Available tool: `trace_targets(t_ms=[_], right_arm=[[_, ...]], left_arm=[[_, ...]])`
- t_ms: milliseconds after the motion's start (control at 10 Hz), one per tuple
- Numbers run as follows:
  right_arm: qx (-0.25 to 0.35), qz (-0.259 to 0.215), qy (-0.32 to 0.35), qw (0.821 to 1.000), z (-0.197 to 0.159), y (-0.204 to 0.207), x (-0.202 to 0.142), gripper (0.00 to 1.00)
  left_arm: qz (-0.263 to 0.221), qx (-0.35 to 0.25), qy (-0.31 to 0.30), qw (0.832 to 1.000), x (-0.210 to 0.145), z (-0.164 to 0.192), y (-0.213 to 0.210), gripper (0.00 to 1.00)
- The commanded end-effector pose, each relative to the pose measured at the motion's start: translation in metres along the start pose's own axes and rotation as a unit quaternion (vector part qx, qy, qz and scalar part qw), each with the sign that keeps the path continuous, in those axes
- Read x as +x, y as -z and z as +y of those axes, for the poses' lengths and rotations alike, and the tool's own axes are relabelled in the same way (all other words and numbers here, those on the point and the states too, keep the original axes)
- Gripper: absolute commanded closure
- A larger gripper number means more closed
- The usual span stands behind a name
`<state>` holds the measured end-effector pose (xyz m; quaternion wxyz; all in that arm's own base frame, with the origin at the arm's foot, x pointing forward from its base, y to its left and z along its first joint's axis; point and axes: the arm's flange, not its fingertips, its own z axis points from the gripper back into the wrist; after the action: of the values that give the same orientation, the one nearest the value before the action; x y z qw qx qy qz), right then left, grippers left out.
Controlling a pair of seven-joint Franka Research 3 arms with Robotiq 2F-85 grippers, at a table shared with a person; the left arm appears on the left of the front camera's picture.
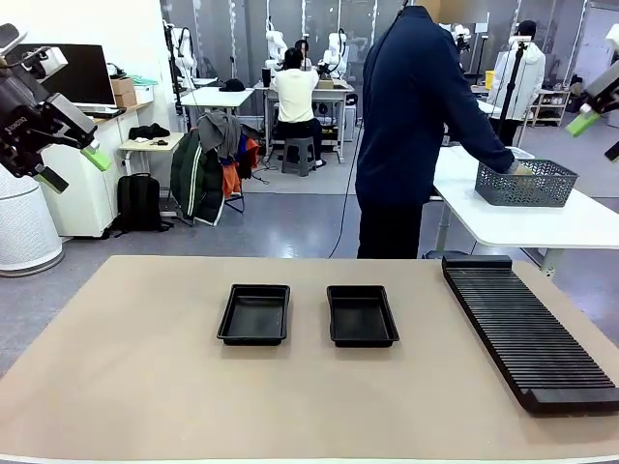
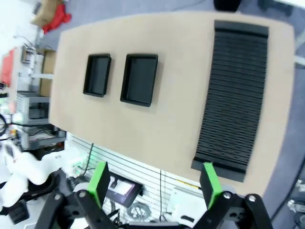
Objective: Inspect and transfer BCBs to ESD trays.
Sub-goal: Pick up the Blank PCB from the PCB Rack and place it in the left ESD tray.
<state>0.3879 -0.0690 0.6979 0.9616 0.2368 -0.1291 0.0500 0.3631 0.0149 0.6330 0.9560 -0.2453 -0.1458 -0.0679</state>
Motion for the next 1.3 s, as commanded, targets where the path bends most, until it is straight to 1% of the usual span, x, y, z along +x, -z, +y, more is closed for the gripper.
trace_targets(t_ms=[0,100,300,400,500,700,800,900,1000,1200], right_arm=[[0.023,-0.01,-0.017,1.0,0.0,-0.017,0.009,0.0],[0.034,-0.02,-0.021,0.999,0.0,-0.022,0.013,0.0],[0.038,-0.017,-0.017,0.999,-0.001,-0.026,0.021,0.0],[0.038,-0.016,-0.016,0.999,-0.002,-0.025,0.023,0.0],[0.021,-0.028,-0.012,0.999,0.006,-0.026,0.015,0.0],[0.021,-0.028,-0.012,0.999,0.006,-0.026,0.015,0.0],[0.021,-0.028,-0.012,0.999,0.006,-0.026,0.015,0.0],[0.021,-0.028,-0.012,0.999,0.006,-0.026,0.015,0.0],[0.021,-0.028,-0.012,0.999,0.006,-0.026,0.015,0.0],[0.021,-0.028,-0.012,0.999,0.006,-0.026,0.015,0.0]], left_arm=[[-0.002,-0.015,-0.008,1.0,-0.007,0.0,0.003,0.0],[-0.003,-0.02,-0.007,1.0,-0.008,-0.001,0.005,0.0],[-0.002,-0.024,-0.007,1.0,-0.011,-0.003,0.008,0.0],[0.007,-0.027,-0.006,1.0,-0.013,-0.003,0.01,0.0],[0.001,-0.01,-0.003,1.0,-0.003,-0.002,0.005,0.0],[0.004,-0.011,-0.003,1.0,-0.005,-0.002,0.007,0.0],[0.01,-0.002,-0.045,0.999,-0.008,0.001,0.008,0.0],[-0.001,0.01,-0.07,0.997,-0.011,0.003,0.007,0.0],[-0.003,0.008,-0.075,0.997,-0.013,0.002,0.002,0.0],[-0.009,0.027,-0.083,0.996,-0.015,0.001,-0.011,0.0]])
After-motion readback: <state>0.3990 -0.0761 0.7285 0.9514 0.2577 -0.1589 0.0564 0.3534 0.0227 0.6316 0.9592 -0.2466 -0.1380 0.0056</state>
